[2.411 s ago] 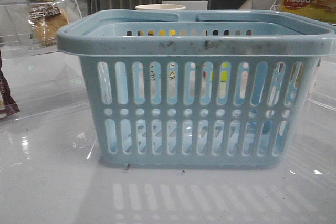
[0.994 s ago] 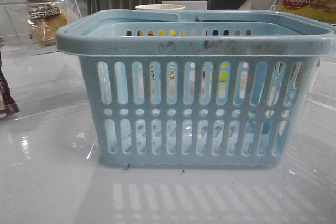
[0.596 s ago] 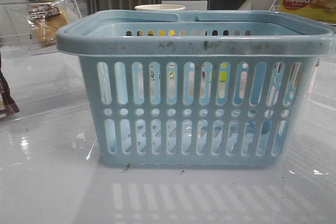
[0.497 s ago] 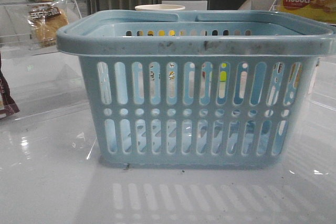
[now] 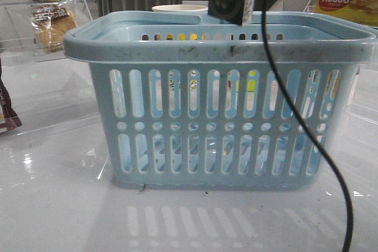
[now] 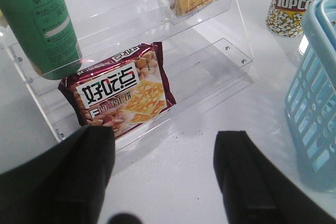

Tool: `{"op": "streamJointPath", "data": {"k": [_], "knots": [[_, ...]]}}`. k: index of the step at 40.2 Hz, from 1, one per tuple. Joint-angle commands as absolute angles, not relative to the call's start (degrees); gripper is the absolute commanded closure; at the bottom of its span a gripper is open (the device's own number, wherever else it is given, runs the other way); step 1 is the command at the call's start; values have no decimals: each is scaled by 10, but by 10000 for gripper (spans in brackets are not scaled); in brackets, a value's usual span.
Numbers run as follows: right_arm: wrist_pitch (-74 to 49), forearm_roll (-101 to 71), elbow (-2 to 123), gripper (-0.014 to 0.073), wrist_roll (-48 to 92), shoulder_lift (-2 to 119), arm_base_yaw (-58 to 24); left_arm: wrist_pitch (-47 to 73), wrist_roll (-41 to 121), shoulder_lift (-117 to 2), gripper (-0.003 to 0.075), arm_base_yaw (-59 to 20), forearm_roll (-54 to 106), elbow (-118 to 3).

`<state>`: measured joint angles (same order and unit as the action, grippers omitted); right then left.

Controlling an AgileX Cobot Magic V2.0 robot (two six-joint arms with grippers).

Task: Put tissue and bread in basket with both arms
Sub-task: 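Carry the tissue pack over the basket and release it inside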

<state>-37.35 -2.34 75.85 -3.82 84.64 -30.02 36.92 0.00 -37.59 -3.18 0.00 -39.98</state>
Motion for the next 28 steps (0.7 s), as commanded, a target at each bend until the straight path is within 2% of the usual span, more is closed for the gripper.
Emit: {"op": "streamJointPath", "data": {"k": [1,5,8,17,28], "knots": [[-305,-26,773,276,-34,856,-302,323,0,-379,244,-36,0,-415],[-286,-26,773,136,-34,879,-302,323,0,-379,244,-36,0,-415],[-283,-26,773,78,-34,886,-302,323,-4,-379,244,-36,0,-415],[-321,-11,771,73,-34,853,-302,323,0,-379,244,-36,0,-415],[-327,-8,667,73,0,667,-302,324,0,-379,244,-36,0,-415]]}}
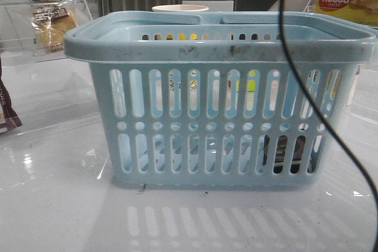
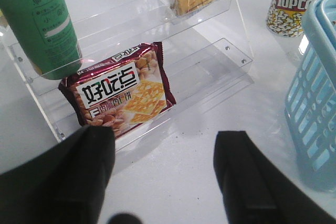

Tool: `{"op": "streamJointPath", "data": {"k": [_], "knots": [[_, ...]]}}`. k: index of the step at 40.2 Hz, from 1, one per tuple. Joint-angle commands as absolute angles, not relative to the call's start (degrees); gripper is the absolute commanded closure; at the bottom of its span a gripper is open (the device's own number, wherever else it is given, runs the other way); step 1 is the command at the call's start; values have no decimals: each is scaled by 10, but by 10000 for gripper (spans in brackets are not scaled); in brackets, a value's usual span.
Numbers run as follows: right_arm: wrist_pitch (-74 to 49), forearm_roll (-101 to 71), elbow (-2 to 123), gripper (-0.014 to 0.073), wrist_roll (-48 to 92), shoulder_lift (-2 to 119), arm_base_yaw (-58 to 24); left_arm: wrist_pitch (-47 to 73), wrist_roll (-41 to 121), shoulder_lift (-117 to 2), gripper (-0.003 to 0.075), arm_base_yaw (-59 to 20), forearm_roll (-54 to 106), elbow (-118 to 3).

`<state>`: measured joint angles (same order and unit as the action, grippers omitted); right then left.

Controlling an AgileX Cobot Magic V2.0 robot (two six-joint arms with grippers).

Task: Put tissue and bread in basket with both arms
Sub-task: 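Carry the tissue pack over the basket and release it inside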

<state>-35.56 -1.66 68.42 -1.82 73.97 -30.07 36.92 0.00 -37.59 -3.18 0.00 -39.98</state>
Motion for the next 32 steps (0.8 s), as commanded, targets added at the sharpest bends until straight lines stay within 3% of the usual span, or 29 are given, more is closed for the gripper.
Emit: {"op": "streamJointPath", "data": {"k": [1,15,21,32], "knots": [[-327,-8,655,73,6,646,-302,324,0,-379,244,-36,0,-415],[-339,-8,513,73,7,441,-302,309,0,-434,218,-36,16,-417],[-344,-8,509,73,7,427,-302,242,0,-490,128,-36,30,-420],[-344,-8,509,73,7,427,-302,235,0,-634,127,-36,53,-509]]}}
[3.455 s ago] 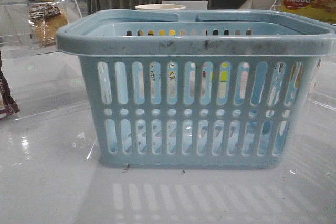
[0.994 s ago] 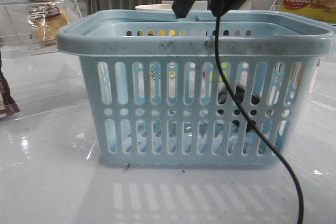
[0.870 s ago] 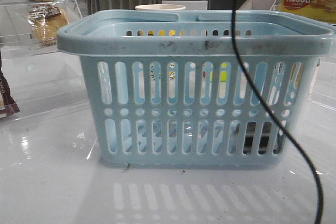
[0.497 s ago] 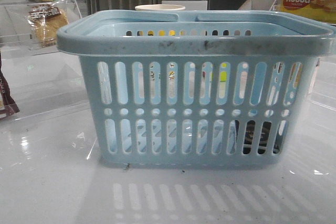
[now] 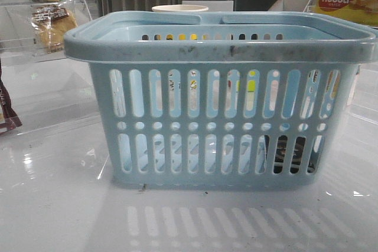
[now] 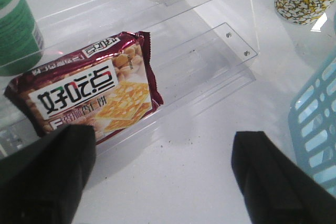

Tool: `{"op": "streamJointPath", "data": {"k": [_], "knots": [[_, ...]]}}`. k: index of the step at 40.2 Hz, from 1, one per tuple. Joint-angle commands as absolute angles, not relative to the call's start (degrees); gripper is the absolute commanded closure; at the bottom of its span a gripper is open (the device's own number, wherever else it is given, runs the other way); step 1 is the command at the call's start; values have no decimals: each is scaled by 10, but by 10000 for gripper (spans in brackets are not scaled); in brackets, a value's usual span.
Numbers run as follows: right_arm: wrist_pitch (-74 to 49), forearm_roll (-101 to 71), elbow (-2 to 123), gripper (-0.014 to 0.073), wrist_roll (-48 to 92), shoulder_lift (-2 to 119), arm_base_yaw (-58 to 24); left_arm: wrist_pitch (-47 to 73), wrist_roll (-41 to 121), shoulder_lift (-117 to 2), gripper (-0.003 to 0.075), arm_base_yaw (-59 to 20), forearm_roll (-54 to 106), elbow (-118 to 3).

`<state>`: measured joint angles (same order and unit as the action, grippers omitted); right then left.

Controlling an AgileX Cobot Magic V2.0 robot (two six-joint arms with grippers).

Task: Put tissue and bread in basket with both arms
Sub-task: 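Reach the left gripper to the bagged bread bun on the shelf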

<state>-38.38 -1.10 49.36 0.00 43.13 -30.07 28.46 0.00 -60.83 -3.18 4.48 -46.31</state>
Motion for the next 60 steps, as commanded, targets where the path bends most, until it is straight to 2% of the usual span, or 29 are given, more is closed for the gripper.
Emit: {"op": "streamJointPath", "data": {"k": [1,18,31,40,48,60], "knots": [[-344,-8,509,73,7,427,-302,233,0,-648,127,-36,53,-518],[-344,-8,509,73,7,427,-302,273,29,-854,127,-36,76,-726],[-344,-8,509,73,7,427,-302,312,186,-981,127,-1,261,-855],[-344,-8,509,73,7,427,-302,260,187,-1049,139,-2,261,-906],[-344,-8,509,73,7,427,-302,262,187,-1107,139,-3,265,-957],[-344,-8,509,73,7,427,-302,249,192,-1135,146,-3,272,-988]]}}
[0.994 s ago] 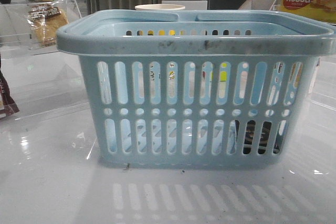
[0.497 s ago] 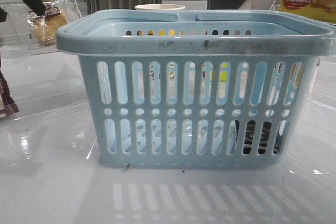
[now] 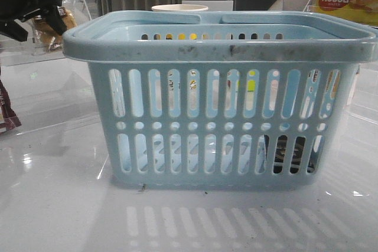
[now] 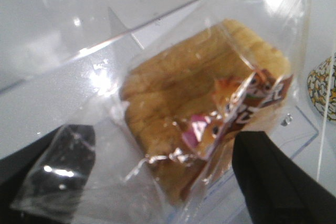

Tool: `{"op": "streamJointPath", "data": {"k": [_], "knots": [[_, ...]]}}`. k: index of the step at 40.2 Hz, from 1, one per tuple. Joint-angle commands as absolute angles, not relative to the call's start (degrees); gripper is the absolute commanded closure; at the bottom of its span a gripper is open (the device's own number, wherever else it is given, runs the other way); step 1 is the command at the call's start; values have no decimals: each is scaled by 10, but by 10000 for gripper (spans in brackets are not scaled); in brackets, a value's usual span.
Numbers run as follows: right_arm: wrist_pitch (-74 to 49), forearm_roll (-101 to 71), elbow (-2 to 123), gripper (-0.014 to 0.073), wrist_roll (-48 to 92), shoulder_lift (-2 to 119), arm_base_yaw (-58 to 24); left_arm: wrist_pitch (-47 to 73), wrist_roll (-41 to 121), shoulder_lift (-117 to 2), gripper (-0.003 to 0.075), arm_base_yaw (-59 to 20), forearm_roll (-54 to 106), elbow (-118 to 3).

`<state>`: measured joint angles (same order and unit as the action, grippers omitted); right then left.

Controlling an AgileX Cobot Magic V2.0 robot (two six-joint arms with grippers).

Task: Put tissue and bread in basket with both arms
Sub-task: 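Reach the left gripper to the bagged bread bun on the shelf, then grasp the bagged bread bun with the left gripper and lift it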

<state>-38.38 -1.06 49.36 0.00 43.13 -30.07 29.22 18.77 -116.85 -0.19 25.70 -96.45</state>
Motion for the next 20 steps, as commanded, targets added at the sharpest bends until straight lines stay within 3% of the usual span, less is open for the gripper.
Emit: {"op": "streamJointPath", "data": {"k": [1,6,20], "knots": [[-344,-8,509,73,7,427,-302,249,193,-1135,158,-3,272,-988],[-344,-8,509,73,7,427,-302,253,193,-1135,253,-3,272,-988],[-344,-8,509,73,7,427,-302,280,193,-1131,610,-3,272,-988]]}}
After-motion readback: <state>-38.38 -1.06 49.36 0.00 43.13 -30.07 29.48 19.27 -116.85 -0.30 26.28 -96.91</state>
